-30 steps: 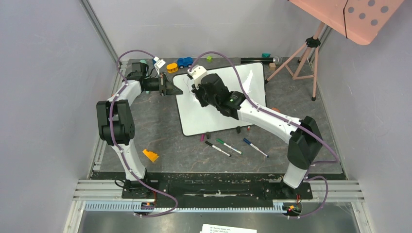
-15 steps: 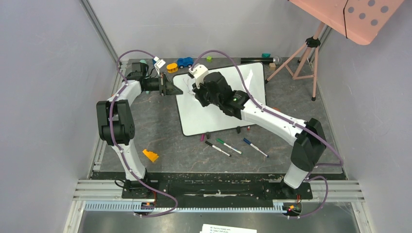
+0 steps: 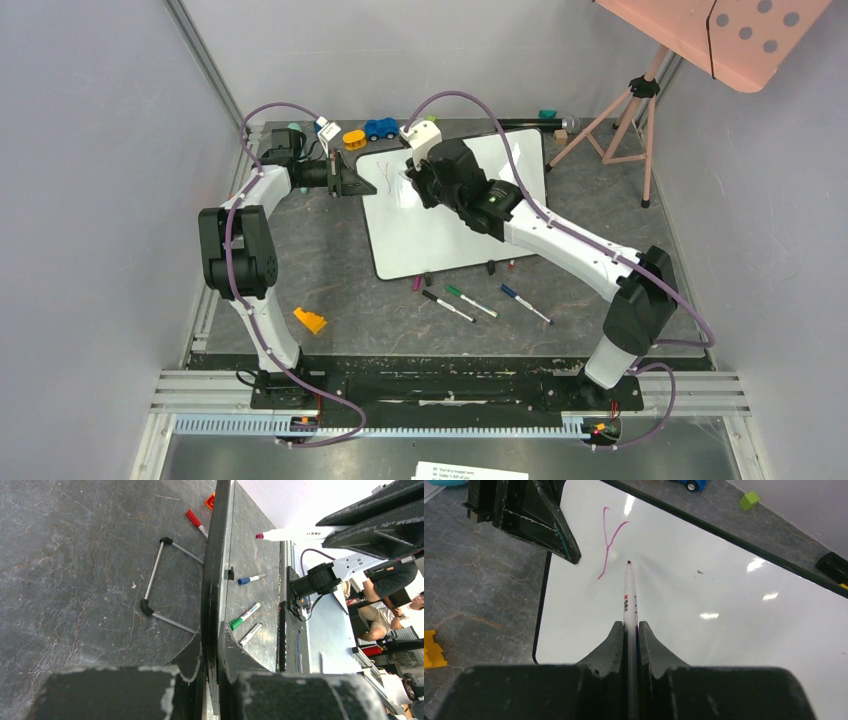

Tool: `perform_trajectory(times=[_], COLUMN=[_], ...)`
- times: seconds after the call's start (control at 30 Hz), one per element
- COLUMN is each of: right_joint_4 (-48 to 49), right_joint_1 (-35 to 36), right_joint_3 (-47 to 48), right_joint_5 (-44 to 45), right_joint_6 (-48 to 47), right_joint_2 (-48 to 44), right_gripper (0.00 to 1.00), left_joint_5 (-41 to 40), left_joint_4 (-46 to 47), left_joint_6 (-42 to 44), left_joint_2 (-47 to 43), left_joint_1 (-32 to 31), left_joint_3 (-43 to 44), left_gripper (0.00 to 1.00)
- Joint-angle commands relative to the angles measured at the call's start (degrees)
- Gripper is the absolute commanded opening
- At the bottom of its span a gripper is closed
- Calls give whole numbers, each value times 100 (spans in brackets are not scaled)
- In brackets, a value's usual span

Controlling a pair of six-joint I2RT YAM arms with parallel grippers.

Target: Write a sentence on the whiteboard

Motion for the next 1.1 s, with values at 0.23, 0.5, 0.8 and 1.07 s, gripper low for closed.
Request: perform_trajectory(times=[0.23, 0.5, 0.8, 1.07], right_joint_4=[94, 86, 83, -1], right_joint_1=[-55, -73, -114, -116], right_joint_3=[449, 465, 510, 619], right_joint_5=[219, 255, 345, 301], right_joint_6=[-79, -109, -114, -131], right_joint_2=[199, 279, 383, 558], right_gripper=[0, 0, 0, 0], left_joint_5=[-1580, -1581, -1580, -1581], left_joint_4=[-156, -156, -156, -155], left_joint_6=[1064, 1064, 1051, 1059], left_joint_2=[258, 256, 254, 251], left_joint_1=[-355, -346, -349, -351], left_joint_3=[-199, -199, -199, -199], left_gripper=[2, 2, 2, 2])
